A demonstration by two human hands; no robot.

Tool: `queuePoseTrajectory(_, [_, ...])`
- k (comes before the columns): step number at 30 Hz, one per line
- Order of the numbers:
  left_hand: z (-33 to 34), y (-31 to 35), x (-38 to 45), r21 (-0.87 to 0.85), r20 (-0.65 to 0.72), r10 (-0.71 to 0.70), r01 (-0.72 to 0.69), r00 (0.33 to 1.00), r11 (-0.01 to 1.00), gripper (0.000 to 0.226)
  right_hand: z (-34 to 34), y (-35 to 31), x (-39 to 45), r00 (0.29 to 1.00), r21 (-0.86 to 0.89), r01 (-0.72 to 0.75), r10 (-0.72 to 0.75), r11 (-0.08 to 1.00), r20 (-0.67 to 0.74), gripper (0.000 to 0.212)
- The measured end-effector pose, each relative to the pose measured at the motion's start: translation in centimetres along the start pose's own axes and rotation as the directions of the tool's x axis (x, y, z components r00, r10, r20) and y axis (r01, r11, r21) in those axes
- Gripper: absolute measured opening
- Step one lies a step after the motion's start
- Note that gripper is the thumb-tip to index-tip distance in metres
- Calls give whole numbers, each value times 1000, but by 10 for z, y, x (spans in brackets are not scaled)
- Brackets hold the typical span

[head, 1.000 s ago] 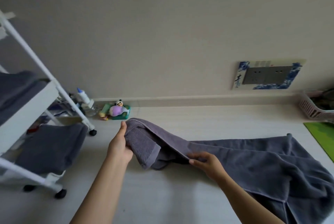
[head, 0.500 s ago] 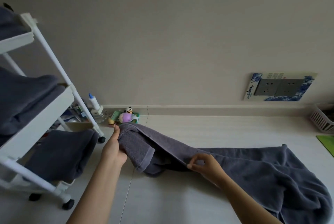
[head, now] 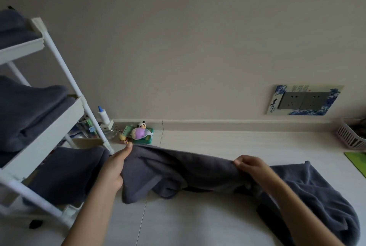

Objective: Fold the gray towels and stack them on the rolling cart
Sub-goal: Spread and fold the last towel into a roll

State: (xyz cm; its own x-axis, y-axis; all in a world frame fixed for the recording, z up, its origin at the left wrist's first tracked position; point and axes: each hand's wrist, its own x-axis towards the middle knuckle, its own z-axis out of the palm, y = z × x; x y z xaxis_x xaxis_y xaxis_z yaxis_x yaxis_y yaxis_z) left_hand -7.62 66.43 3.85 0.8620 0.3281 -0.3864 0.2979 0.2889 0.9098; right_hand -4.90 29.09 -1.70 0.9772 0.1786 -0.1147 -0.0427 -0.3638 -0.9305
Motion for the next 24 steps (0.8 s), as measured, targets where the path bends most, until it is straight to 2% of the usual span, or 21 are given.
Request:
queuePoseTrajectory(2, [-10,7,-4,211,59,78,-89,995,973,16,-31,-22,-10,998,11,26,-26,1000,58,25])
queuePoseTrajectory(4, [-16,19,-4,427,162,104,-165,981,889,7,-56,-39,-18,991,63,-8,-1,998,136,22])
queuePoseTrajectory(5, [-17,25,-2,509,217,98,-198,971,838,5,-65,-44,-19,984,77,-36,21,996,178,28])
queuePoseTrajectory(8, [-7,41,4,611,303,70,-250,950,751,3,-81,-54,-18,962,99,-95,66,991,264,58])
queuePoseTrajectory(11, [5,55,15,629,320,18,-227,947,743,15,-92,-57,-14,950,211,-121,52,970,308,59])
queuePoseTrajectory(13, [14,59,30,661,299,29,-229,954,714,21,-93,-54,-5,967,171,-138,95,976,234,49])
queuePoseTrajectory(15, [32,50,51,724,275,71,-255,959,641,23,-91,-45,11,988,-45,-131,134,990,76,32])
queuePoseTrajectory(17, [52,32,71,828,267,74,-268,961,492,24,-89,-32,32,988,-348,-153,144,925,-52,23])
queuePoseTrajectory(18, [62,22,81,874,262,47,-258,964,413,24,-87,-26,41,984,-440,-176,157,881,-78,21])
queuePoseTrajectory(20, [76,2,97,940,190,-11,-178,982,291,19,-84,-12,57,975,-514,-221,204,829,-89,20])
queuePoseTrajectory(21, [82,-5,102,956,146,22,-147,989,254,17,-82,-6,65,971,-523,-239,215,818,-108,20])
queuePoseTrajectory(22, [86,-11,105,963,121,120,-146,985,226,16,-80,-1,70,967,-515,-253,202,819,-153,20])
queuePoseTrajectory(24, [98,-17,114,969,131,400,-202,907,141,19,-79,3,92,940,-453,-275,137,848,-314,20])
